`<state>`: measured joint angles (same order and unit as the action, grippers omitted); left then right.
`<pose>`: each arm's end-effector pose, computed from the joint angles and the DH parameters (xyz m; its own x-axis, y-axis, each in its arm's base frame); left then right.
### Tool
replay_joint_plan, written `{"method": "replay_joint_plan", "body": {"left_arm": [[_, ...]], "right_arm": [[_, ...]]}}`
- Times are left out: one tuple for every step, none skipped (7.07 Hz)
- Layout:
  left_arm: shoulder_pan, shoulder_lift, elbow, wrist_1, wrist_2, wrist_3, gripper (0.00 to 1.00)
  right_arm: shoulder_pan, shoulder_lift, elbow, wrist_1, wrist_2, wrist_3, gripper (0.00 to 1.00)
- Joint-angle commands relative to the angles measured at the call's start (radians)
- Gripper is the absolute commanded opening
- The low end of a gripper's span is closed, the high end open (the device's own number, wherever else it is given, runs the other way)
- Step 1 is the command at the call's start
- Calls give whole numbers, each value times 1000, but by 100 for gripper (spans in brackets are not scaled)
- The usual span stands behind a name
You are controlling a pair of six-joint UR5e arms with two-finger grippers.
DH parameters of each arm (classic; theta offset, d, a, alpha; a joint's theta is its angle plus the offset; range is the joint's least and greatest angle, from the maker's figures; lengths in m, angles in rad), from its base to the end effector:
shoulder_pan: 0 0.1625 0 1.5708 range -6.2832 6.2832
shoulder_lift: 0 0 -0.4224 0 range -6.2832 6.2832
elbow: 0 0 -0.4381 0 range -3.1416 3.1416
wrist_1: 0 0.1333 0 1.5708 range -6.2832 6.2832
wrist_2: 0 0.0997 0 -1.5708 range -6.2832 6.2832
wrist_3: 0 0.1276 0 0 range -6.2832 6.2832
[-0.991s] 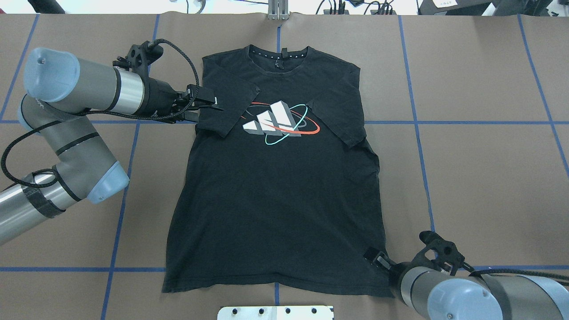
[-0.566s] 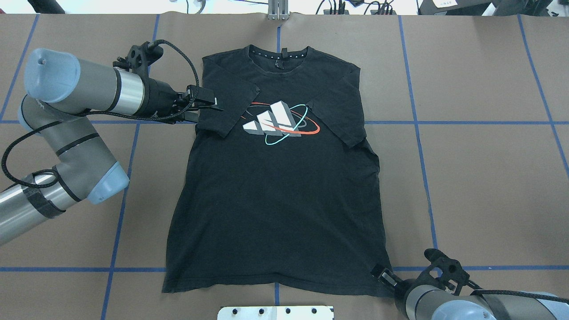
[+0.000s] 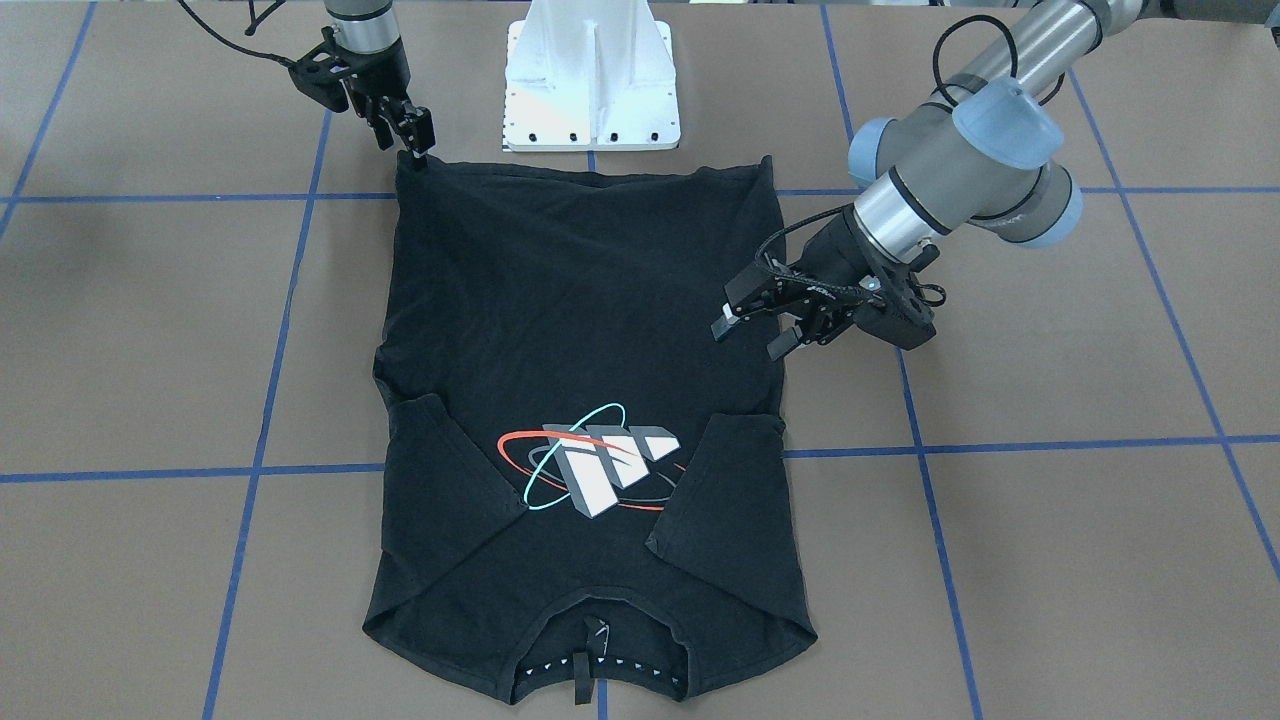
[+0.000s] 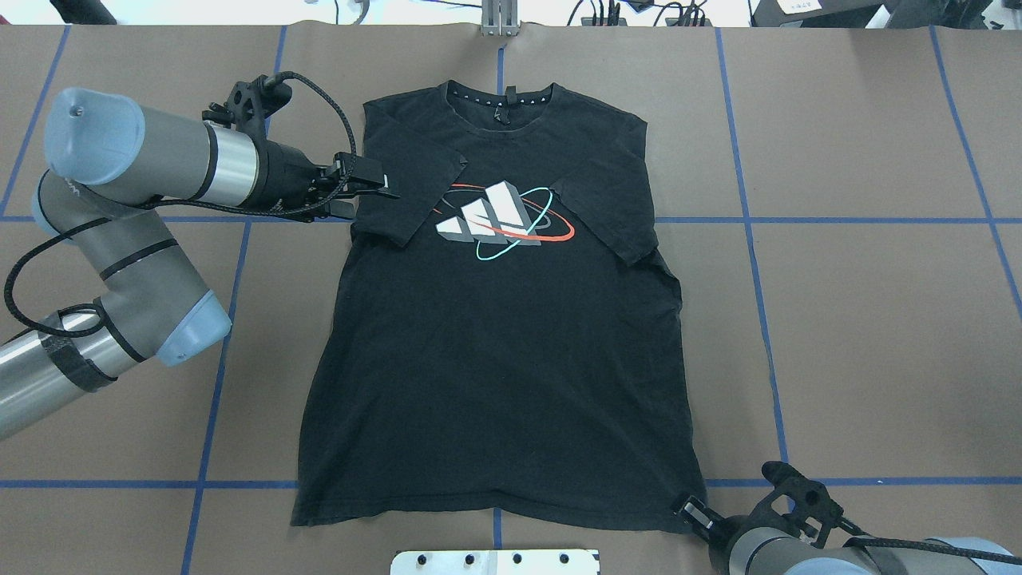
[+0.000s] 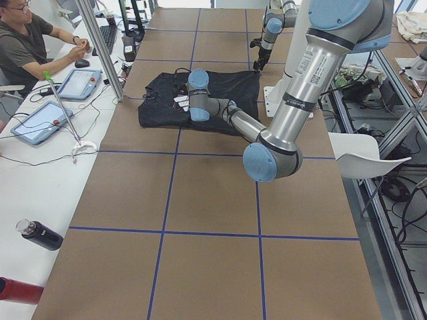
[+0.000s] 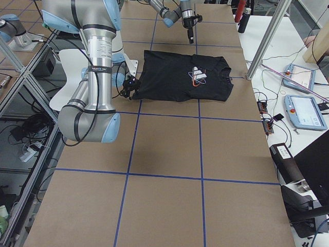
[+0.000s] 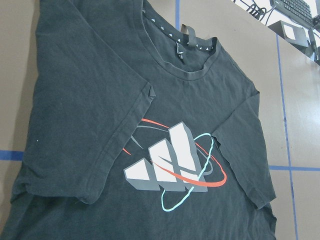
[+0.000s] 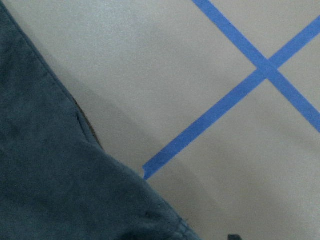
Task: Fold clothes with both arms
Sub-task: 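Move the right gripper to the hem corner nearest the robot while the left gripper withdraws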
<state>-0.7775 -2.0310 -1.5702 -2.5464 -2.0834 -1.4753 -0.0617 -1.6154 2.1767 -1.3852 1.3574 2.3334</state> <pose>0.4520 -0.5442 0.2629 0.1212 -0.0027 -0.9926 0.2546 0.9666 0.0285 -0.5188 -0.1286 0.3751 0.4720 0.6473 0.5986 -0.5662 0.7430 -0.3569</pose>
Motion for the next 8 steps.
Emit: {"method": "replay_joint_plan", "body": {"left_arm": [[1,5,2,0,6,1,91],[1,6,4,0,8,4,91],[1,6,6,0,8,1,91],[0,6,4,0,8,1,91],[0,8,4,0,8,-2,91],[0,8,-4,9,19,-82,95],[0,37,-34,21,58,-193,95],[36,92,-125,67,153,-221,95]], "right_arm": [[-4,-1,0,0,-4,1,46],[-7,0,0,0,-4,20,22],[-9,0,1,5,-4,24,0],[-16,3,5,5,-4,24,0],[-17,2,15,11,-3,24,0],[-17,-7,35,11,-1,23,0],[-17,-46,87,11,5,15,0],[-17,-101,142,11,15,4,0]]}}
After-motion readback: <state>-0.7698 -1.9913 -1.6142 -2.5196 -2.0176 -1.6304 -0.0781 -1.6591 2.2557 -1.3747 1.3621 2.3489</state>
